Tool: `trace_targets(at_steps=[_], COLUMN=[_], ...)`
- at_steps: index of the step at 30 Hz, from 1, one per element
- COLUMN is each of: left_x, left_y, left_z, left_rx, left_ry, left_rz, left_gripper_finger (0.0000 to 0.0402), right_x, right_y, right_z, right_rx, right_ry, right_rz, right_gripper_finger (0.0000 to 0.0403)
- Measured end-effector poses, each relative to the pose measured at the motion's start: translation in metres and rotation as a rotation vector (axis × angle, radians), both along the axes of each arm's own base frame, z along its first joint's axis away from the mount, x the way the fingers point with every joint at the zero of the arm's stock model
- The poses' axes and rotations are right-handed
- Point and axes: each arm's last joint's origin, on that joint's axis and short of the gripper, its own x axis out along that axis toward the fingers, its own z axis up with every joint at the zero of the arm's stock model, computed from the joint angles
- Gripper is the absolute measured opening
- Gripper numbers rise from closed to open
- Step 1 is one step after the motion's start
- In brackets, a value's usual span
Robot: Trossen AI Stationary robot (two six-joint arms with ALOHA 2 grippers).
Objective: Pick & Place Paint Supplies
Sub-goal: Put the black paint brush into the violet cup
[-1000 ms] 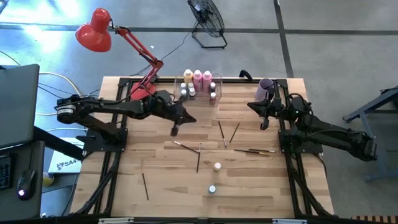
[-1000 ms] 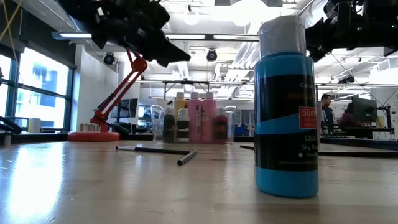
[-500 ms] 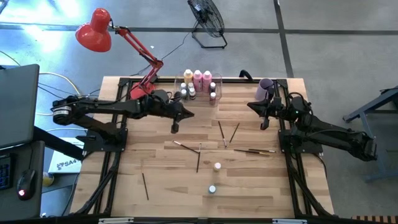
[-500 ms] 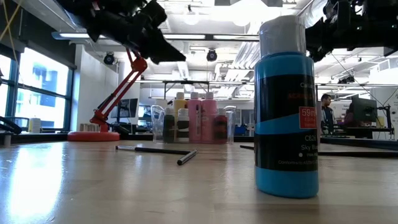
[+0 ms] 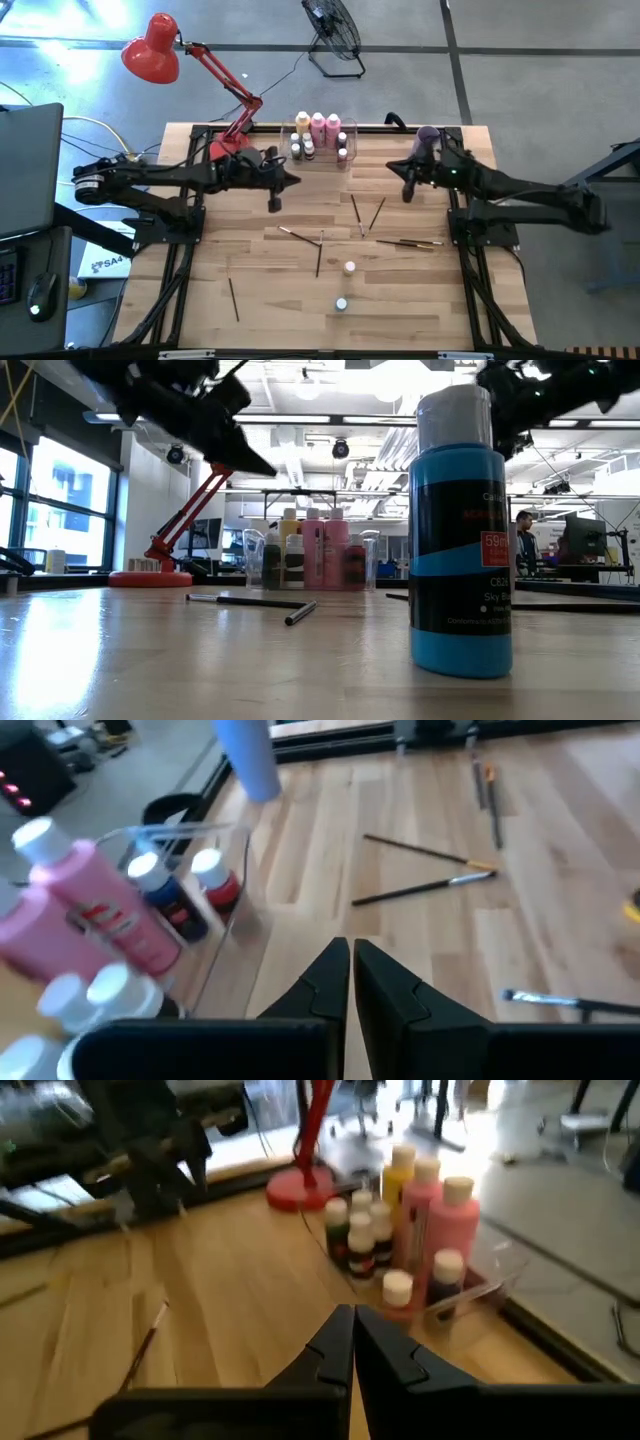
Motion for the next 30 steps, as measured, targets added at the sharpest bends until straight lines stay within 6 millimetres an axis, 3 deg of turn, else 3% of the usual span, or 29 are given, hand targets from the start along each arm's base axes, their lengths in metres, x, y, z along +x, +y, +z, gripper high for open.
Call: trace_targets(at_steps=[6,13,24,30], left_x=[-0.017,-0.031,-0.033,-0.033], left_y=[-0.003,-0.007,-0.007,-0.007], left_z=[-0.022,-0.026,-0.030,-0.029], left_rx=[0.019,0.022,0.029,0.036], left_ry=[-0.072,-0.083,-0.034,-0.035], left_rz=[0.056,0.058,0.051,0.049], left_gripper_finger=[0.0017,0.0017,0.0017,0.0017], right_x=[0.025,0.053,0.082,0.095], right_y=[0.006,0.012,0.016,0.017], right_z=[0.006,0.008,-0.035,-0.060], right_rx=[0.097,0.319,0.752,0.894], right_ry=[0.214,0.363,0.540,0.640], right_rz=[-0.097,-0.096,-0.088,-0.053], right_gripper_finger=[0.0004,0.0004,0.0004,0.0004])
